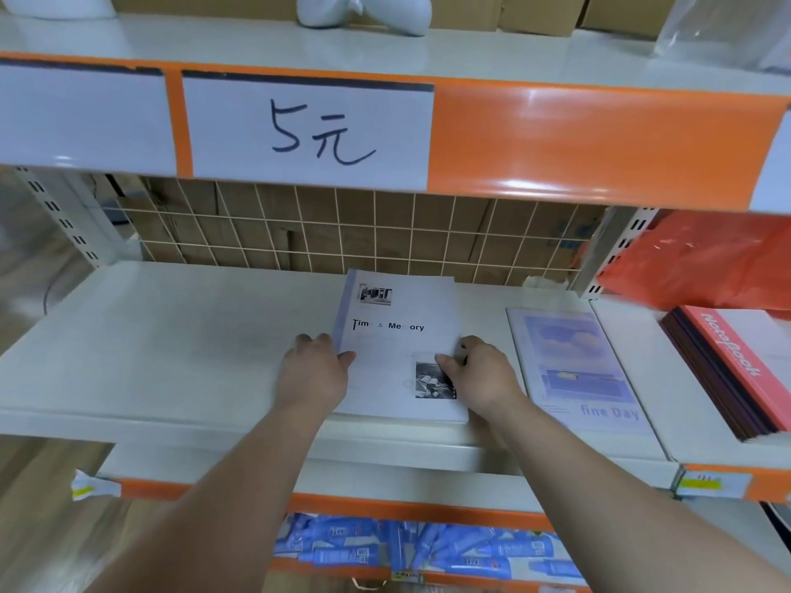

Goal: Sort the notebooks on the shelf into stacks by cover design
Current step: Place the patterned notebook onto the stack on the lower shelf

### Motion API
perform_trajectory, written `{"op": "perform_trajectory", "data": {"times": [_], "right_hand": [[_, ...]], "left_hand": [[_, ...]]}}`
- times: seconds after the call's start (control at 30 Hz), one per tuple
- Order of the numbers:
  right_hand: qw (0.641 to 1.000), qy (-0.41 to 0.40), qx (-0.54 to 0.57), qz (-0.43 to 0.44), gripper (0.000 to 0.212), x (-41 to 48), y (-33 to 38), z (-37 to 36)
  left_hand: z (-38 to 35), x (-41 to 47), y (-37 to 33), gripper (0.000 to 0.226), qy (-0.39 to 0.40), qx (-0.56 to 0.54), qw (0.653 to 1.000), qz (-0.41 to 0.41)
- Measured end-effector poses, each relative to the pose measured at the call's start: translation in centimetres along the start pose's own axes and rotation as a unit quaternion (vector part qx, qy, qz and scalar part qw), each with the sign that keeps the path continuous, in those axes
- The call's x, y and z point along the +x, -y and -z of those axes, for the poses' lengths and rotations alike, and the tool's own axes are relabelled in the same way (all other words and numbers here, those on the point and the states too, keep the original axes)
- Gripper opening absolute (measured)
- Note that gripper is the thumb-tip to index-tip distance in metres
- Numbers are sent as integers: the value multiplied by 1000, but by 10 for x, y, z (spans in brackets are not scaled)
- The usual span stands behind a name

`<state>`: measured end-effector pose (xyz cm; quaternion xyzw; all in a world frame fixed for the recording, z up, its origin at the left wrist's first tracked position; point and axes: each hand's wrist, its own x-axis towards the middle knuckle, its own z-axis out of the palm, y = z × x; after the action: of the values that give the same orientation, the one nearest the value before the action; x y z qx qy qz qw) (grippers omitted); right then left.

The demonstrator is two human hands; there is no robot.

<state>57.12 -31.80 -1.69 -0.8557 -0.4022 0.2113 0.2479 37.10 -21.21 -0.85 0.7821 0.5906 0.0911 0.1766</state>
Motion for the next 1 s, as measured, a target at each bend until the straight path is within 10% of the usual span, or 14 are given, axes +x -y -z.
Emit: {"op": "perform_trajectory", "data": {"times": [0.67,1.0], "right_hand": [[999,11,-29,-8,25,-9,5,0],[966,31,-211,149,58,-13,15,37]], "left_hand": [[1,-1,1,40,29,-1,1000,11],[19,-11,-72,63,14,160,961,-224]]}}
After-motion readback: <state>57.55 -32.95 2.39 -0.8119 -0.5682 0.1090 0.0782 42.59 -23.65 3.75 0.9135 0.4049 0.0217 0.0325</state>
